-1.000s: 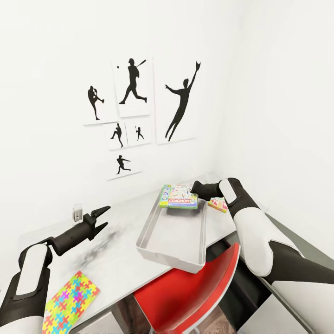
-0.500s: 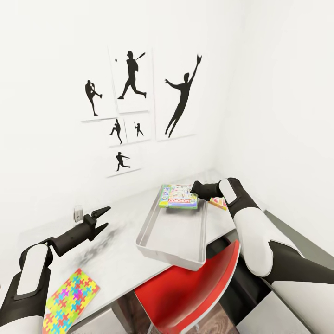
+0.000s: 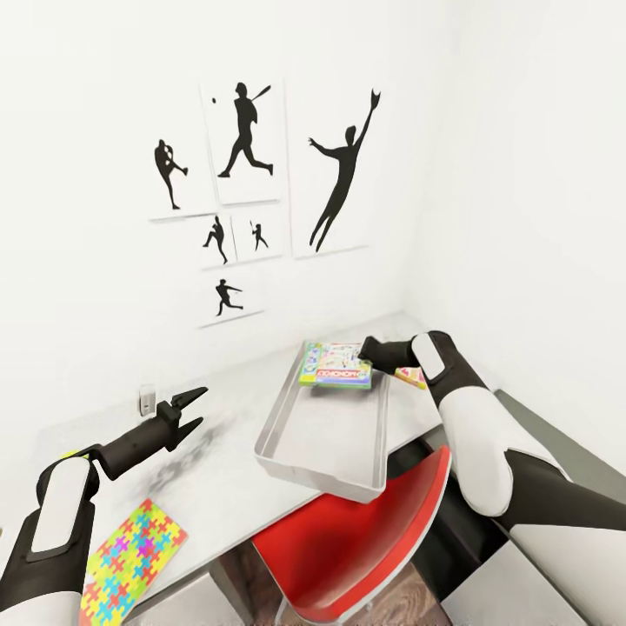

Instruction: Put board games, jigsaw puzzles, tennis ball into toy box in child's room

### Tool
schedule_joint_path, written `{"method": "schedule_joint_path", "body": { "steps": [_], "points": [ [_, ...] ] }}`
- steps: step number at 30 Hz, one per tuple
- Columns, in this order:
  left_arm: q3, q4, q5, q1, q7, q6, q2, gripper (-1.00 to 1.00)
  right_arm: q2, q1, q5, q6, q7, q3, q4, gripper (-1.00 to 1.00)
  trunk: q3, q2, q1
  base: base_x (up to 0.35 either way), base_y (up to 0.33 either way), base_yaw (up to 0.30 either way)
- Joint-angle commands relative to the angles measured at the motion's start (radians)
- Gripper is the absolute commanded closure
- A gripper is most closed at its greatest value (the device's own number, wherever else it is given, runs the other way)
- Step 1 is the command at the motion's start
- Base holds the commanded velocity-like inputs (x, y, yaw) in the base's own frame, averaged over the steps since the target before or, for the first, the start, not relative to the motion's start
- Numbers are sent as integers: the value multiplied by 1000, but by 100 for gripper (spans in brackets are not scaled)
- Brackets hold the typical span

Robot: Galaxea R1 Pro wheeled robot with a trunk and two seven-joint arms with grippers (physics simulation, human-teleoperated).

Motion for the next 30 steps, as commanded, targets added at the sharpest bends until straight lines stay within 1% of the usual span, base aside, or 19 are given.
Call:
{"method": "schedule_joint_path", "body": {
  "steps": [1, 5, 14, 19, 30],
  "points": [
    [2, 0, -10, -1, -10, 5, 0, -100, 1, -1, 9, 5, 8, -8, -5, 100, -3, -2, 1, 0, 0, 0],
    [2, 1, -10, -1, -10, 5, 0, -100, 0, -2, 10, 5, 8, -8, -25, 100, -4, -2, 1, 0, 0, 0],
    [2, 3, -11, -1, -10, 5, 0, -100, 0, -8, 9, 4, 8, -7, -35, 100, -8, -2, 1, 0, 0, 0],
    [2, 4, -11, -2, -10, 5, 0, -100, -1, -10, 10, 3, 8, -7, -60, 100, -14, -2, 1, 0, 0, 0],
    [2, 6, -12, -7, -10, 5, 1, -100, 0, -10, 8, 3, 8, -6, -80, 100, -31, -2, 1, 0, 0, 0]
  ]
}}
